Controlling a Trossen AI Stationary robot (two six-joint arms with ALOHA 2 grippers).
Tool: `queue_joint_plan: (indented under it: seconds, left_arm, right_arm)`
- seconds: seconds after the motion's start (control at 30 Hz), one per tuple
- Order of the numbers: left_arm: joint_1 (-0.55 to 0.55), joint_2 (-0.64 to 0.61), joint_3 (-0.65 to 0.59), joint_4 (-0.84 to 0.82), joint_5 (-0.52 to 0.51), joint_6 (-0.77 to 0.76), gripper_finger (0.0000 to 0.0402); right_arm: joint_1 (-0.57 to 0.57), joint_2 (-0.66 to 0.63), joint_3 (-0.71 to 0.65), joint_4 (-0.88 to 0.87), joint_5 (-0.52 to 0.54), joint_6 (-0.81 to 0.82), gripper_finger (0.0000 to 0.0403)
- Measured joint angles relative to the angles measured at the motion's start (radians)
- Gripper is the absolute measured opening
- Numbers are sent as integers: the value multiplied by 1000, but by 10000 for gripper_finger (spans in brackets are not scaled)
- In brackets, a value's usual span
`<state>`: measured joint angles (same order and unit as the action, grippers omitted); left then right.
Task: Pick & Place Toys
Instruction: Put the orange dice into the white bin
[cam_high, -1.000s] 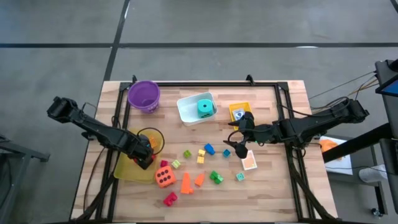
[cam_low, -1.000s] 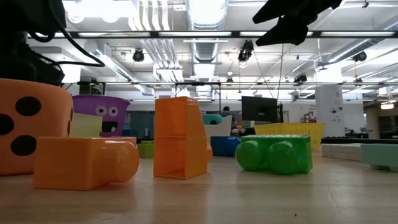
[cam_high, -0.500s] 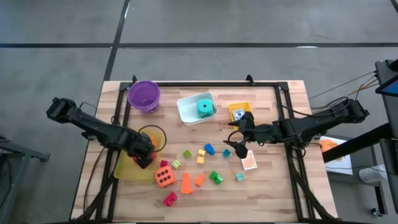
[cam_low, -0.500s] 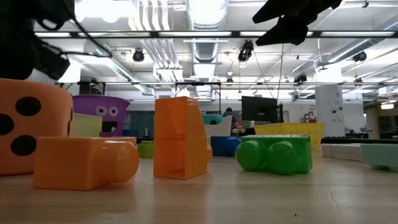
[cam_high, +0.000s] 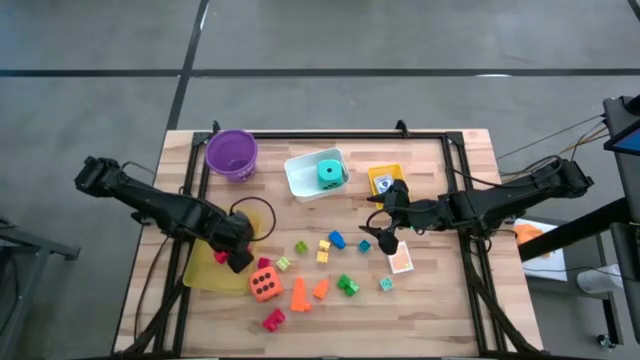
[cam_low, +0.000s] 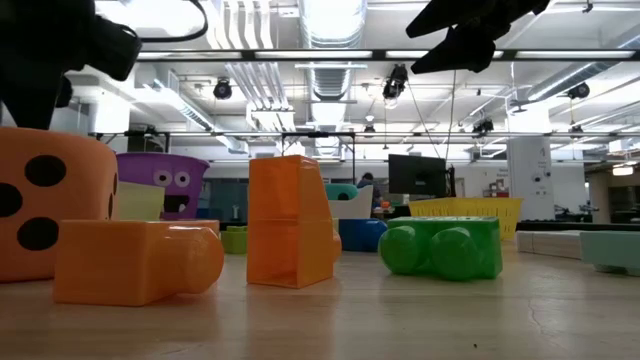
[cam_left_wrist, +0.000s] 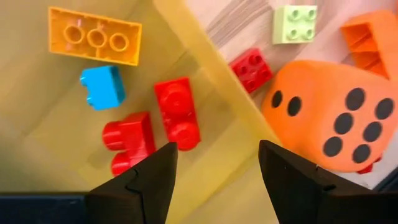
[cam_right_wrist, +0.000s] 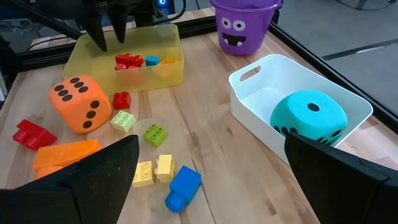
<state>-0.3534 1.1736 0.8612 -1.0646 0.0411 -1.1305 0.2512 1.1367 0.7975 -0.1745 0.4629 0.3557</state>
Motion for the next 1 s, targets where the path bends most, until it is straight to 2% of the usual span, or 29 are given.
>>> queue_joint_plan:
  seconds: [0.43, 0.73, 1.0]
  left_arm:
    - [5, 7, -8, 239, -49, 8, 225]
    - [57, 7, -8, 223, -83, -54, 230]
    - [90, 6, -9, 221, -95, -26, 230]
  right_arm:
    - [0, 0, 0, 0, 0, 0, 399]
    - [0, 0, 0, 0, 0, 0, 399]
    - [0, 0, 0, 0, 0, 0, 399]
